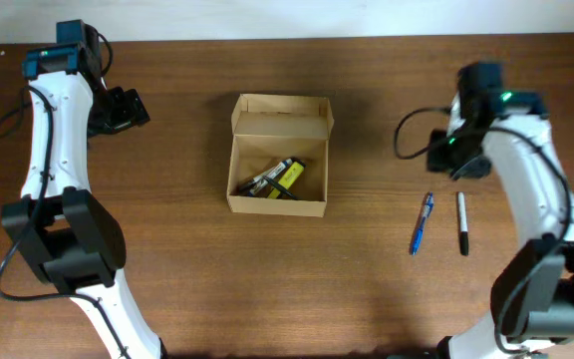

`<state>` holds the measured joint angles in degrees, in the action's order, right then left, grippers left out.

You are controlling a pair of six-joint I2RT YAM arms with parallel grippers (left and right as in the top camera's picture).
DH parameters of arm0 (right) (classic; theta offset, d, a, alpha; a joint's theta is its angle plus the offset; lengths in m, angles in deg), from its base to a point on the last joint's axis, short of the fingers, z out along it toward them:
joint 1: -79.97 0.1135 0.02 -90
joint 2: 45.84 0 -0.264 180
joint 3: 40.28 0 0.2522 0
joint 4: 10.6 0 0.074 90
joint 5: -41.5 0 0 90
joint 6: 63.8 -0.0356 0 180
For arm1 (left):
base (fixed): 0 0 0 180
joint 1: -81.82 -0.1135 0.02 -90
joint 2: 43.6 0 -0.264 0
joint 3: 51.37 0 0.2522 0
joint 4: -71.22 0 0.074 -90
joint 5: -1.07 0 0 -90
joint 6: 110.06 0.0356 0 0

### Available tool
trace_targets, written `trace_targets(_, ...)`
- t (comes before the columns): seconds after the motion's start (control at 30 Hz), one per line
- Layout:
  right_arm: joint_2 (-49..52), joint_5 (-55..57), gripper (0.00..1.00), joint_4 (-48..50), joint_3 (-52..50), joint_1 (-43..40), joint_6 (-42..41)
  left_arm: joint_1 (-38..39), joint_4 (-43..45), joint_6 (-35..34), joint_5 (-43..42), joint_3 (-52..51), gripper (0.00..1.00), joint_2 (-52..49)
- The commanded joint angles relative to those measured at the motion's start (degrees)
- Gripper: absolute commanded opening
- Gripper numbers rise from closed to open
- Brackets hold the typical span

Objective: Pack container
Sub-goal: 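Move the right gripper back and grasp the blue pen, then carry the blue pen into the box and release it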

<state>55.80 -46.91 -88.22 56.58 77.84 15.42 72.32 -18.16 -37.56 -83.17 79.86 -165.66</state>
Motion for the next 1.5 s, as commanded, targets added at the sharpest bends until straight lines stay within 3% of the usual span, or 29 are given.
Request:
trace_targets(0.0,-0.2,0.5,0.47,4.8,-8.4,1.6,-3.8,0.1,0.0,0.7,-0.4,-0.2,1.00,0.1)
trace_targets(0.17,-0.4,-0.5,0.53,13.5,-18.3,2.1,-4.8,0.1,0.0,0.7,-0.4,-0.2,1.00,0.1)
trace_targets(0.47,-0.3,-1.4,0.53,19.1,-24.9,2.1,-8.8,0.1,0.0,0.7,-0.4,-0.2,1.00,0.1)
trace_targets(0.67,-0.3,-1.4,0.40,22.2,-28.8,2.1,-13.6,0.1,0.0,0.7,-0.4,-0.2,1.00,0.1)
trace_targets(0.8,-0.3,-2.9,0.04,25.1,-31.4,2.1,-14.6,0.1,0.0,0.7,-0.4,-0.2,1.00,0.1)
trace_targets(0.93,-0.6,-5.2,0.04,27.6,-31.1,2.1,-11.3,0.1,0.0,0.7,-0.4,-0.2,1.00,0.1)
trace_targets(1.13,-5.0,-12.0,0.04,22.4,-20.7,2.3,2.2,0.1,0.0,0.7,-0.4,-0.2,1.00,0.1)
trace_targets(1.27,-6.0,-13.2,0.04,10.0,-3.1,5.2,14.0,0.1,0.0,0.7,-0.4,-0.2,1.00,0.1)
trace_targets(1.47,-4.5,-8.0,0.04,2.2,16.7,14.4,27.4,0.1,0.0,0.7,-0.4,-0.2,1.00,0.1)
